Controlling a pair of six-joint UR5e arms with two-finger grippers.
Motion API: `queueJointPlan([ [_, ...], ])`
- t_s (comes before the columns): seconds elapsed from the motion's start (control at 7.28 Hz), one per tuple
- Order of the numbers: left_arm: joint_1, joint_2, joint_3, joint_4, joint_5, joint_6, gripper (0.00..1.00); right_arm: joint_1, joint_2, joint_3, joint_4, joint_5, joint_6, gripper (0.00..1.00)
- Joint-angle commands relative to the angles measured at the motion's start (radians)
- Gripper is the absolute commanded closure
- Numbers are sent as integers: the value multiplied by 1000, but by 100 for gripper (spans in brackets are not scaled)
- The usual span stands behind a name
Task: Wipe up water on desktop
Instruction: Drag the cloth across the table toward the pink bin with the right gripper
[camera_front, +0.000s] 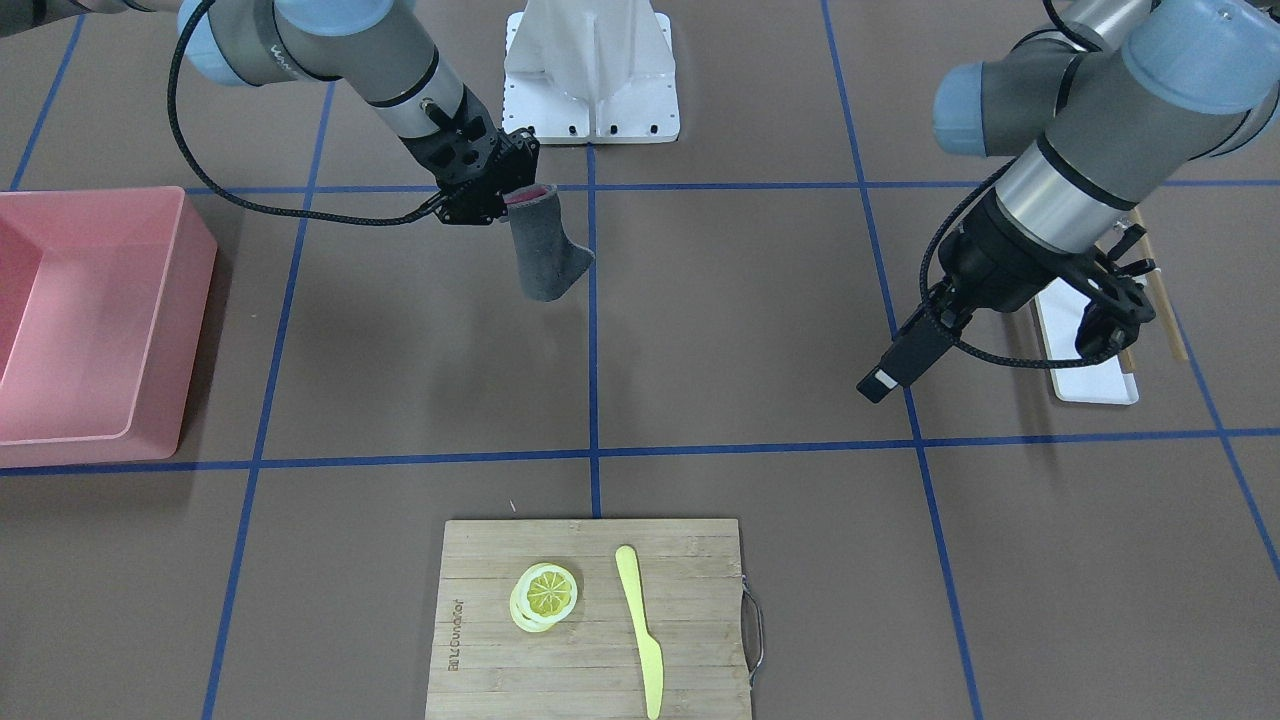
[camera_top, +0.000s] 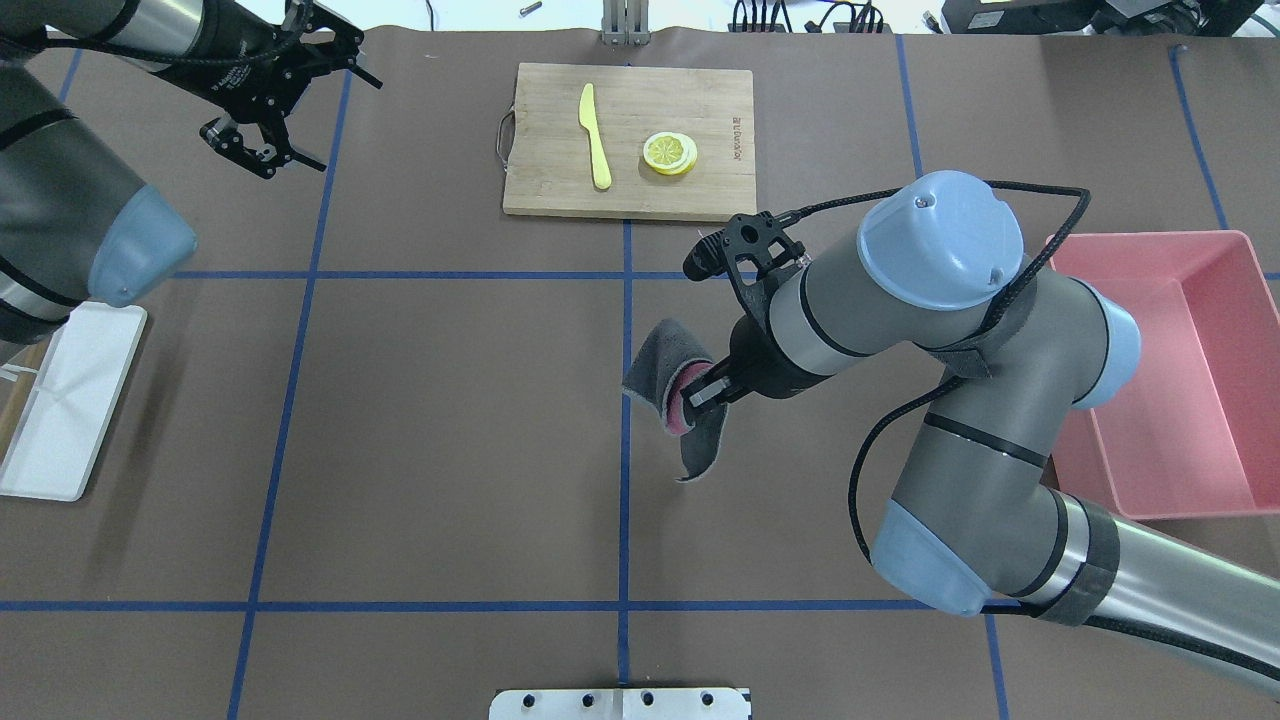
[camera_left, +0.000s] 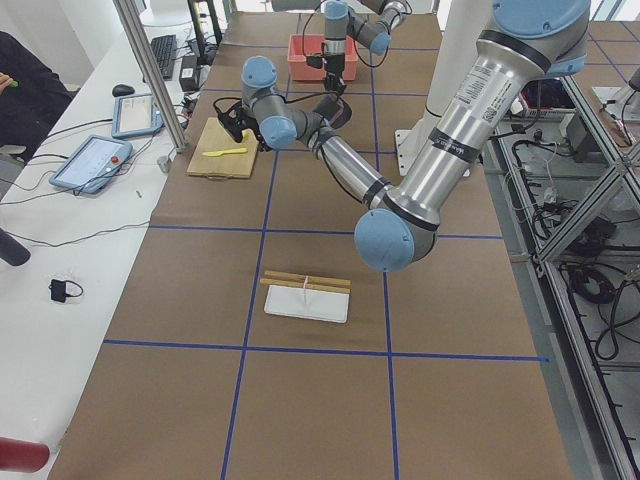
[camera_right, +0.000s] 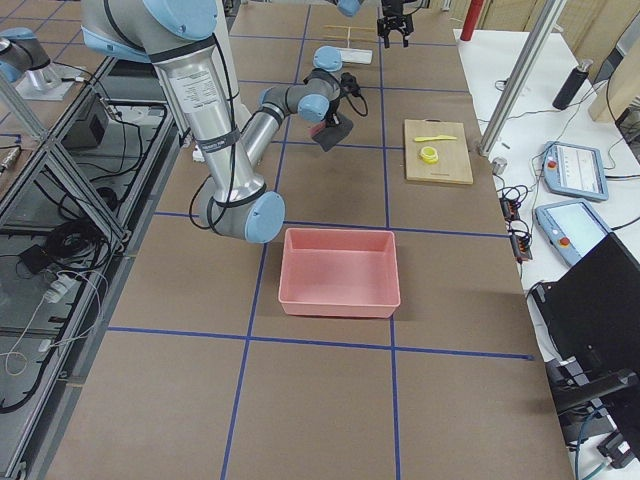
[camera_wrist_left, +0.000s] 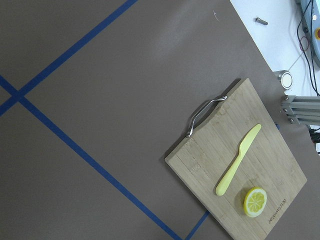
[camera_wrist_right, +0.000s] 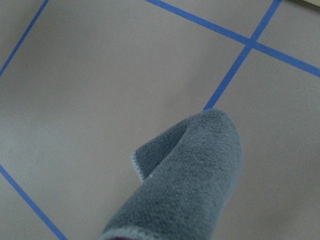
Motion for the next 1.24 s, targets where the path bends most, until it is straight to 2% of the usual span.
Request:
queueJointPlan([
  [0.0, 1, 0, 0, 0, 0, -2, 2, -10, -23, -94, 148, 9, 12, 100],
  [0.14, 1, 0, 0, 0, 0, 0, 2, -30, -41, -131, 199, 2, 12, 100],
  [0.69, 9, 0, 13, -9, 2, 0, 2, 2, -126, -147, 195, -23, -4, 100],
  [1.1, 9, 0, 14, -9, 2, 0, 2, 30, -127, -254, 191, -60, -17, 100],
])
